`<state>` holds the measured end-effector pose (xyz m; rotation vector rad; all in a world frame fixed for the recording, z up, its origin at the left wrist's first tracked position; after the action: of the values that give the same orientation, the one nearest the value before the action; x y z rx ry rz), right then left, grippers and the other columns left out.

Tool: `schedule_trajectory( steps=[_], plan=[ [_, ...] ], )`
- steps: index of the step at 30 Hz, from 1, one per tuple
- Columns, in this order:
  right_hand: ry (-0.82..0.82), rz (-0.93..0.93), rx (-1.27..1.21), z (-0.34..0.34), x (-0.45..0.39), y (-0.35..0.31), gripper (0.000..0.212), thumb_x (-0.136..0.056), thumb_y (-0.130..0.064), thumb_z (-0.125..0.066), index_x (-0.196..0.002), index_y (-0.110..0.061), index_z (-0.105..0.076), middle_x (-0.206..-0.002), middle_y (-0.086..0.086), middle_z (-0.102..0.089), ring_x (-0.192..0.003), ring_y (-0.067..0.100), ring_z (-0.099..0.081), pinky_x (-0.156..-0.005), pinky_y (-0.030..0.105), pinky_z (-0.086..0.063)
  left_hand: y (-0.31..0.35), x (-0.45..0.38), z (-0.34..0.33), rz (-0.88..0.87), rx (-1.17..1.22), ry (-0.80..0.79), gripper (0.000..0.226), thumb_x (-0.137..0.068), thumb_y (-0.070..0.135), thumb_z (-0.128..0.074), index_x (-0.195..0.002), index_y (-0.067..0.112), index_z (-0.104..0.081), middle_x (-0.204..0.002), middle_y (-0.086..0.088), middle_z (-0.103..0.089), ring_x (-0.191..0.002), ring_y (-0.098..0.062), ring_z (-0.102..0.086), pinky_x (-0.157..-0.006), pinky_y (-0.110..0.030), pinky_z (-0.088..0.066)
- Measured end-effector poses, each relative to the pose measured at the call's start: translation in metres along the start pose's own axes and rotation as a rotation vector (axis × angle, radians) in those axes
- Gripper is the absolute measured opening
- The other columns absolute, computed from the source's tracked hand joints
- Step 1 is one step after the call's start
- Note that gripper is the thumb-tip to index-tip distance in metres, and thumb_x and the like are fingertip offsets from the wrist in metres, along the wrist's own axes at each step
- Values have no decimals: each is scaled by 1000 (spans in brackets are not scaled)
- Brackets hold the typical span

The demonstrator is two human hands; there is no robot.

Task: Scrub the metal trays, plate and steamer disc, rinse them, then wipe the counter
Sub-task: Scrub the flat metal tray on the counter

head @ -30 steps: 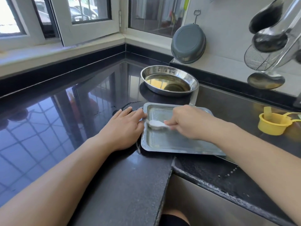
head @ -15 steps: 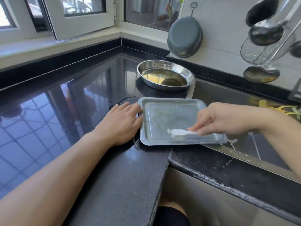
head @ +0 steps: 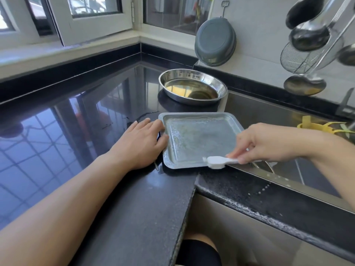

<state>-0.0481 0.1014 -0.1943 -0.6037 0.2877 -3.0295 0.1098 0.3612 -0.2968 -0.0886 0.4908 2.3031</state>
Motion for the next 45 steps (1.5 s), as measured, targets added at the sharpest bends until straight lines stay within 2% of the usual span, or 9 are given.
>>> schedule_trajectory(
  steps=[7,12,18,21,27,33,38,42,45],
  plan=[
    [48,96,-13,-11,-53,-59,27,-95,-33,-71,-121,-31,-75,-74,-29,-52,-73,-19,-51,-67,4,-34,-8,-1,-2,-3,1,-28,42,-101,59,-27,-118,30,-50,-113,8,-56,-117,-16,-49,-108,-40,-35],
    [39,73,44,-11,-28,-30,27,-96,-33,-68,-122,-28,-74,-75,-29,-52,-77,-15,-53,-74,5,-35,-7,-3,-2,13,17,-31,55,-92,67,-20,-124,33,-49,-116,9,-56,-119,-16,-50,-112,-42,-35],
    [39,-46,-31,-2,25,30,30,-90,-34,-76,-78,-61,-68,-82,-12,-63,-80,-2,-59,-71,13,-42,-2,-3,-2,-2,14,-6,41,-99,52,-30,-121,25,-51,-116,8,-59,-116,-15,-48,-109,-42,-36],
    [46,-72,38,-4,14,24,13,-90,-36,-76,-96,-48,-78,-77,-24,-64,-79,-7,-59,-73,13,-42,1,-1,-2,7,12,-13,35,-101,48,-31,-119,25,-50,-113,8,-57,-117,-16,-48,-111,-45,-35],
    [104,84,78,-19,-40,-35,25,-96,-35,-70,-120,-32,-75,-70,-25,-49,-71,-11,-49,-68,8,-34,3,0,0,12,4,-29,29,-105,45,-33,-121,26,-49,-118,9,-56,-121,-15,-47,-116,-44,-30],
    [61,119,76,-20,-34,-41,24,-99,-41,-62,-119,-37,-74,-89,-7,-64,-88,17,-57,-85,37,-48,5,1,1,13,5,-24,29,-105,45,-33,-119,25,-49,-111,9,-54,-119,-17,-46,-116,-44,-30],
    [112,106,53,-19,-54,-44,23,-101,-37,-62,-119,-34,-75,-74,-26,-50,-77,-6,-50,-74,12,-37,6,1,1,18,23,-55,24,-107,42,-33,-117,26,-47,-124,-1,-53,-139,-26,-37,-118,-46,-27],
    [223,-18,51,-2,-91,-39,21,-100,-34,-63,-117,-32,-75,-75,-30,-46,-87,-1,-53,-85,23,-39,2,0,1,-5,27,-38,25,-107,40,-27,-113,27,-47,-121,2,-56,-135,-25,-39,-114,-45,-31],
    [299,-120,114,2,-106,-34,22,-101,-30,-58,-113,-24,-76,-100,-16,-67,-104,22,-64,-91,38,-53,2,0,1,13,44,-35,24,-106,40,-28,-113,27,-47,-116,2,-56,-135,-25,-40,-114,-46,-32]
  ],
)
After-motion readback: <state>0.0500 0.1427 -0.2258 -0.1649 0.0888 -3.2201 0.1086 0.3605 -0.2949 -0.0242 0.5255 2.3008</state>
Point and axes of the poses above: each hand's wrist, its own x-axis away from the middle knuckle, its own z-axis out of the back of the hand, y = z × x, the point moved 1 cm from there along -x, towards the middle knuckle
